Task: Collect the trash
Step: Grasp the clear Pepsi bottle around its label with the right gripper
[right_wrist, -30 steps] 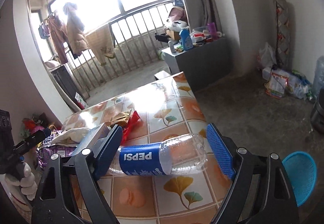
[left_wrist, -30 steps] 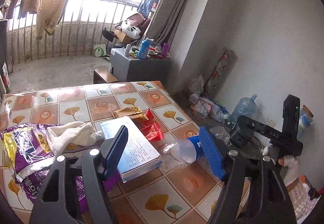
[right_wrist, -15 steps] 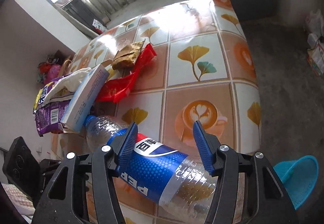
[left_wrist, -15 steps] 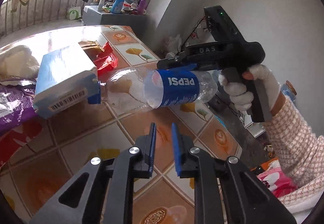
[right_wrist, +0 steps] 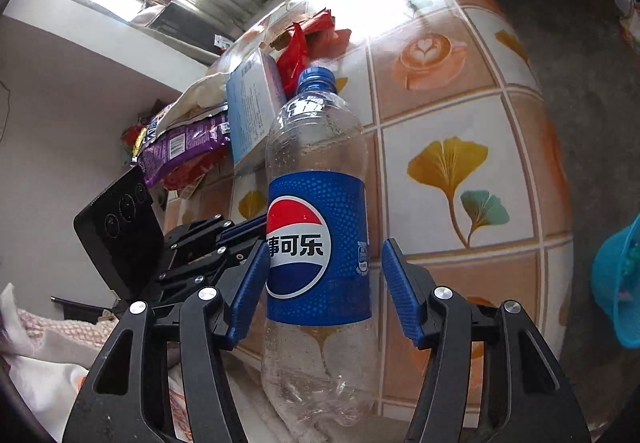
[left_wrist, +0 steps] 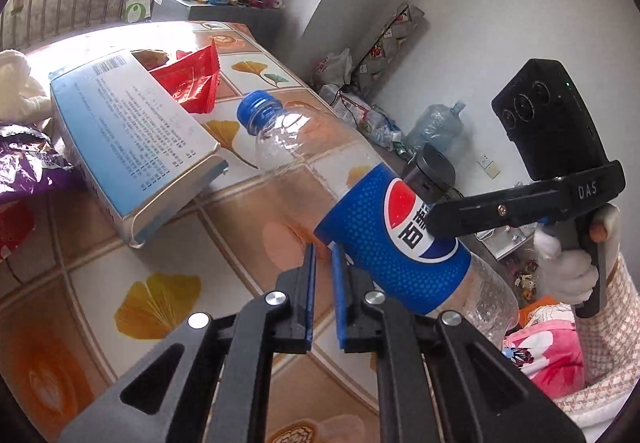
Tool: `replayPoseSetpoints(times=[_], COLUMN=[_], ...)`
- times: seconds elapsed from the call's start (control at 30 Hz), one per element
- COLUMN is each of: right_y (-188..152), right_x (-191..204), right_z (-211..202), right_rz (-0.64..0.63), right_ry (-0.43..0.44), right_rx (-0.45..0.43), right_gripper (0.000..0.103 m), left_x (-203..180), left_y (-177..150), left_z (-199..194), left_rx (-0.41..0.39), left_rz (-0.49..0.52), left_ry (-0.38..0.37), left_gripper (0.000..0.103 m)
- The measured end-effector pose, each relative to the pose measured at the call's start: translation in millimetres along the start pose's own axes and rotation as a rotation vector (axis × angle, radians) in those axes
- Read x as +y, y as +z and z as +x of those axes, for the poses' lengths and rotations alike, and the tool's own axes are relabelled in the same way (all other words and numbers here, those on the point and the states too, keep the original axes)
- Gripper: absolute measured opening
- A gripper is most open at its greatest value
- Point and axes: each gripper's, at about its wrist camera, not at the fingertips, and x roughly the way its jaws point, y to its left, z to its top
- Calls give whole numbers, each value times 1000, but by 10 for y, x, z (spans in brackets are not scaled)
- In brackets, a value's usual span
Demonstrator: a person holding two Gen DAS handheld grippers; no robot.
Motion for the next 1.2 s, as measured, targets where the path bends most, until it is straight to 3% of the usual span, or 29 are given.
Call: replayPoseSetpoints(times=[0.37,0.57,0.83,0.9,1.0,1.07,1.2], right_y=[128,180,328,360,436,529,743], right_x=[-63,-46,17,91,270,397,516], right_z=[59,64,-24,-93,-166,-141,117], right_rz=[54,19,-12,-49,-140,-215,-329], right_ry=[-20,-59,30,31,27,5,-18], right_rx=[-92,-158,-282,-316,-353,-352,-300], right_gripper=[55,54,52,52,52,52,53], left_x=[22,249,506,553,590,590,616], left_y=[152,67,-41,-63,-21,14,108], left_z=[37,-401,-774,-793,-800,-774,-697], left_rx=[-51,-116,-129,-128,-140,-136,-140], left_rz=[-34,-66,-133,-145,-162,-164,-192], left_ry=[21,120,236,243,244,245,258], left_gripper=[5,5,8,13,29,41,47])
